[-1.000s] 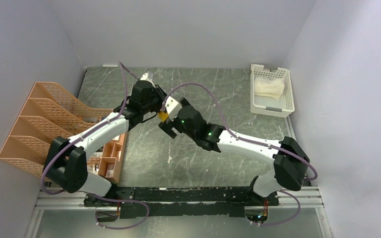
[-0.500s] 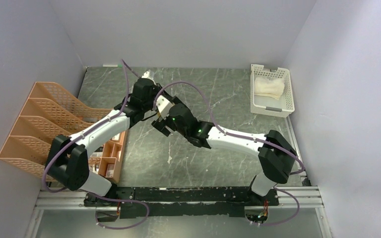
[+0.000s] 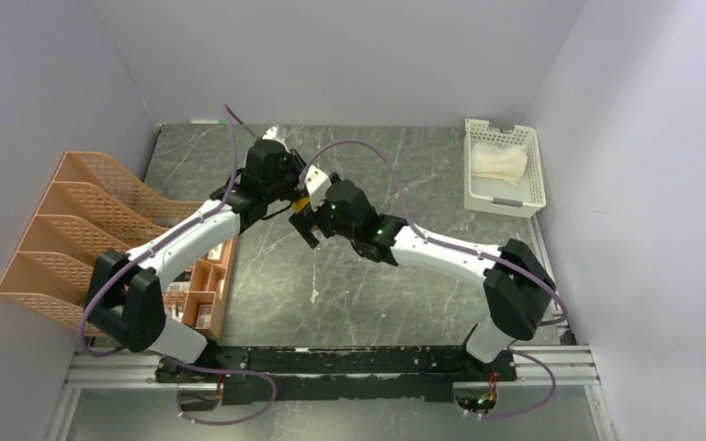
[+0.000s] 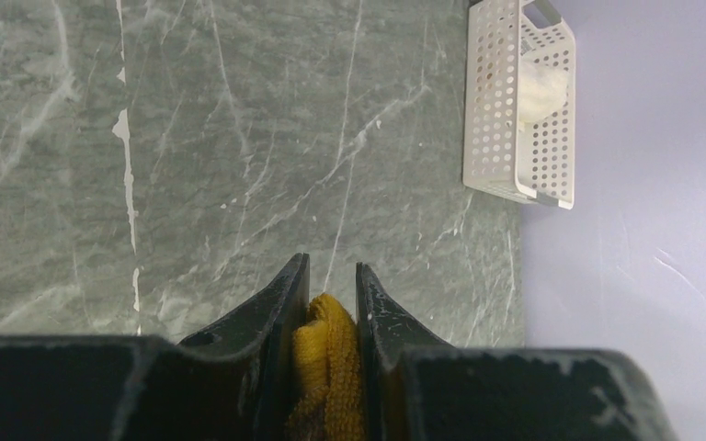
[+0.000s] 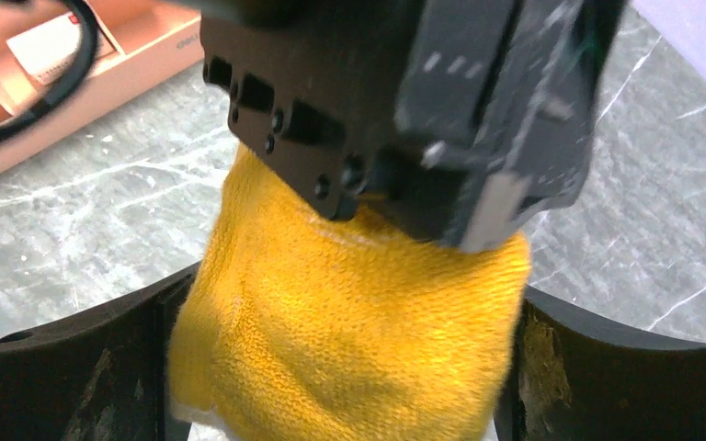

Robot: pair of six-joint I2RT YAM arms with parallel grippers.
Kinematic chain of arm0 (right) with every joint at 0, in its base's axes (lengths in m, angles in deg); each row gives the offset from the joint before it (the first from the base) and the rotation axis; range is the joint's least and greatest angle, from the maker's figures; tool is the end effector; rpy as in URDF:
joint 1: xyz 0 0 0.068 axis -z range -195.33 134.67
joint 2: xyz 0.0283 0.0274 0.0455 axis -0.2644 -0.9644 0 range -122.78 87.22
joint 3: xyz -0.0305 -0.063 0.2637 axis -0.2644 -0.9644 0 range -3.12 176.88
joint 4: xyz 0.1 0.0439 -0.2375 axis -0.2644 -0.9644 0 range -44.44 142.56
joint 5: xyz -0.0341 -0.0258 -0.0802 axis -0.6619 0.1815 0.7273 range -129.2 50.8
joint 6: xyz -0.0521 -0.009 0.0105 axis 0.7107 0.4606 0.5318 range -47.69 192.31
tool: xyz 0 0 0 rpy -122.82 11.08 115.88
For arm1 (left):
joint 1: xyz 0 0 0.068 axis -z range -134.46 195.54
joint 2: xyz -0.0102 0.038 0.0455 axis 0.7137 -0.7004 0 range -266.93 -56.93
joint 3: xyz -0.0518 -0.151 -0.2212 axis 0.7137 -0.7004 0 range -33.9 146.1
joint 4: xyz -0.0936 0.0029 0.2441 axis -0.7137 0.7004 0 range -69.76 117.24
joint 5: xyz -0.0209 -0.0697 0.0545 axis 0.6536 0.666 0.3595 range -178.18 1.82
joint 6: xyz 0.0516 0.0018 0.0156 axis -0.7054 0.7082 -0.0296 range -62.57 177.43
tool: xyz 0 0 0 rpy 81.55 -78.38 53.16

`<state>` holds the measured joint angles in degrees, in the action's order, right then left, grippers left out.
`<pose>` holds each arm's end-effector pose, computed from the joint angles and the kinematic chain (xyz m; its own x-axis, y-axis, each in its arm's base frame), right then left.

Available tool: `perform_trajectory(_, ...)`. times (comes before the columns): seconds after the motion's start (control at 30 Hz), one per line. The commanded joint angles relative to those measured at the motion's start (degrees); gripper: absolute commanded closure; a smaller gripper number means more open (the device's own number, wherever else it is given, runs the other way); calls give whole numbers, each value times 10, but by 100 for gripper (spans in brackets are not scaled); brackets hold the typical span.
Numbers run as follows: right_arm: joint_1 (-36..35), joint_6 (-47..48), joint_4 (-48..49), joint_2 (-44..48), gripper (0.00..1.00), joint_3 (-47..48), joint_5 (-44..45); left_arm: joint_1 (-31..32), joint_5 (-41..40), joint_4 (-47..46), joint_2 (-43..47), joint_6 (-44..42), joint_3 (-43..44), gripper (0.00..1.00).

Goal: Roll the towels
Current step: Place the towel in the bin.

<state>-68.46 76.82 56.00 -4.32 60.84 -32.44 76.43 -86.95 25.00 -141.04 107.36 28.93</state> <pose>0.2265 0.2950 0.2724 -0.1872 -0.3799 -0.9059 -0.7470 0.6539 -0.1198 0.2926 -0.1759 0.2949 -0.6480 -0.5040 -0.5711 0.0526 0.7184 -0.6937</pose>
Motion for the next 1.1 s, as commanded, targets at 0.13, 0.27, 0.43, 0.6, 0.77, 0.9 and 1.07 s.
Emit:
perform_trajectory(0.13,-7,-17,5,-20,22,-2,83,0,4,29,-4,-8,64,93)
perform_trajectory(0.27,-9,-12,15,-31,42,0,117,0,10,26,-11,-6,66,93)
perform_trajectory(0.43,-10,-6,27,-41,81,11,125,0,19,17,-23,0,58,93)
perform_trajectory(0.6,-10,1,29,-53,100,22,119,-2,23,11,-25,2,59,93)
perform_trajectory(0.77,12,-5,41,-22,100,-18,90,-66,81,-12,5,-12,50,51)
perform_trajectory(0.9,61,-24,40,35,100,-62,44,-162,161,-31,39,-23,51,1)
perform_trajectory(1.07,172,-65,25,100,100,-103,-31,-208,195,46,30,-58,87,0)
